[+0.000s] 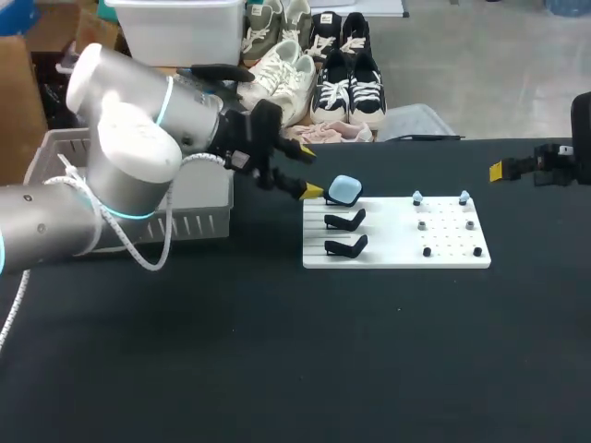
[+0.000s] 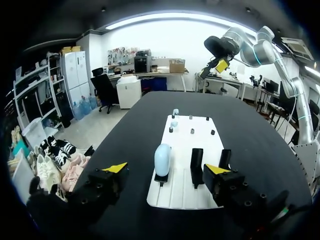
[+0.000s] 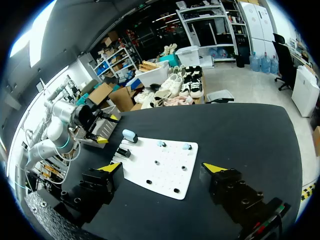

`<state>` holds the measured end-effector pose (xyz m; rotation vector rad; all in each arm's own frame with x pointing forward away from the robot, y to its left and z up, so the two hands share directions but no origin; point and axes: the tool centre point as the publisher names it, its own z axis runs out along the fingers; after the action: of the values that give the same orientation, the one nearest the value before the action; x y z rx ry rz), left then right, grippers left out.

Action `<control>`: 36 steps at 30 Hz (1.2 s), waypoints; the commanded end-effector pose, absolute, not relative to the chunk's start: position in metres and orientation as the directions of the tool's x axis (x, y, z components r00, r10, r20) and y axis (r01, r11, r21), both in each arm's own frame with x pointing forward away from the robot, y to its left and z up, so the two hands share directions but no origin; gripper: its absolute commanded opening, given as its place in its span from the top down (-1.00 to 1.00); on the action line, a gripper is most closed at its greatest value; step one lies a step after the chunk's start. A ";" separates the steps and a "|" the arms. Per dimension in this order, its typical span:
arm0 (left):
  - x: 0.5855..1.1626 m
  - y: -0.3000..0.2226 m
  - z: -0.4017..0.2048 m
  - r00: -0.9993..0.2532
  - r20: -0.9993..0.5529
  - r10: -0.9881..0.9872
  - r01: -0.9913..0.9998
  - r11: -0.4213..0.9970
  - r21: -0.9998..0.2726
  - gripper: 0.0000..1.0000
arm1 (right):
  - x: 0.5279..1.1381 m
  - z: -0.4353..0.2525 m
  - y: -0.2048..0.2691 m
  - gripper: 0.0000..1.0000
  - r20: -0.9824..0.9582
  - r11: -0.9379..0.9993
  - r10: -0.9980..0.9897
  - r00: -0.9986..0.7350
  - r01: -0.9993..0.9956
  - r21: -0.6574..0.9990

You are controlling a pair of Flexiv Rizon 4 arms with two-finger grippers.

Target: Pick up each earbud case from the left stands, insert the matching earbuds, close the lid, and place the case in the box.

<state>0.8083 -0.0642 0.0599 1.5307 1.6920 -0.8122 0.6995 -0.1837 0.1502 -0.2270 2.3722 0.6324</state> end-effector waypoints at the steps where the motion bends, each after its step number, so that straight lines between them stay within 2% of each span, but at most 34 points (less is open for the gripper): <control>1: 0.823 -0.074 0.051 -0.056 -0.832 0.552 0.995 0.095 -0.004 -1.00 | 0.700 0.150 -0.185 -1.00 -0.643 0.864 0.001 -0.766 -0.323 0.385; 36: 0.826 -0.101 0.019 -0.094 -0.811 0.578 0.995 0.080 -0.058 -1.00 | 0.700 0.150 -0.185 -1.00 -0.643 0.864 0.001 -0.766 -0.323 0.385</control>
<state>0.8235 -0.0993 0.0218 1.5591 1.7425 -0.8635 0.6995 -0.1837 0.1502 -0.2270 2.3722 0.6324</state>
